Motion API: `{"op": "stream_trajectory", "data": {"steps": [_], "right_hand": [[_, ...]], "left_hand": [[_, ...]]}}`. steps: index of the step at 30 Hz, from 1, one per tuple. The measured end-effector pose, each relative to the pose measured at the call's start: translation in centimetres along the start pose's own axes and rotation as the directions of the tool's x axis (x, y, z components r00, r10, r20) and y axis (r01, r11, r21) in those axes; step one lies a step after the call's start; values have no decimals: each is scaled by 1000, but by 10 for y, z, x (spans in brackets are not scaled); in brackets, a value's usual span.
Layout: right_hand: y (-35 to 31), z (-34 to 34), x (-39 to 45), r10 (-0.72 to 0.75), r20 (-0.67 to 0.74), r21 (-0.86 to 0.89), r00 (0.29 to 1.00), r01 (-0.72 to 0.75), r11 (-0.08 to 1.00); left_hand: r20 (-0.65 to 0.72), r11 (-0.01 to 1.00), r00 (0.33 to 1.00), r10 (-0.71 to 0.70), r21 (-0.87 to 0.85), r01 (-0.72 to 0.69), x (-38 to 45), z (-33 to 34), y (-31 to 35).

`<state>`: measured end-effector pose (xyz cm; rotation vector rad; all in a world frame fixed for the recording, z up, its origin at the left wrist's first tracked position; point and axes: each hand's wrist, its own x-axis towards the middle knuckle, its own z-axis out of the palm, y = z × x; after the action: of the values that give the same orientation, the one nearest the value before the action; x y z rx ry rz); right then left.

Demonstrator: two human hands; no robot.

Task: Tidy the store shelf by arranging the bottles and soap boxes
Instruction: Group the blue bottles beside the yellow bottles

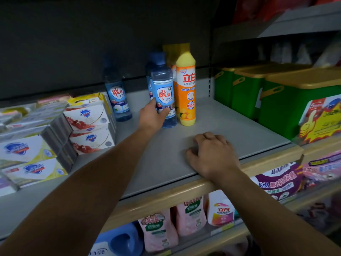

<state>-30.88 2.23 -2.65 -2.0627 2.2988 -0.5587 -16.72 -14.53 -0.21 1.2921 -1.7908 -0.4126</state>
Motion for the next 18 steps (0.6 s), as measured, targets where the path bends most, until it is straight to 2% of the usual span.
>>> {"op": "stream_trajectory", "data": {"steps": [10,15,18], "right_hand": [[0,0,0,5,-6,5,1000,-5,1000],[0,-1,1,-2,2,3,1000,2,1000],[-1,-1,1,10,19,-12,1000,-9,1000]], "left_hand": [[-1,999,999,-41,14,41,-1,0,3],[104,994,992,-74,82,66,-19,-18,-1],[198,985,980,-34,174,-1,-51,-48,-10]]}}
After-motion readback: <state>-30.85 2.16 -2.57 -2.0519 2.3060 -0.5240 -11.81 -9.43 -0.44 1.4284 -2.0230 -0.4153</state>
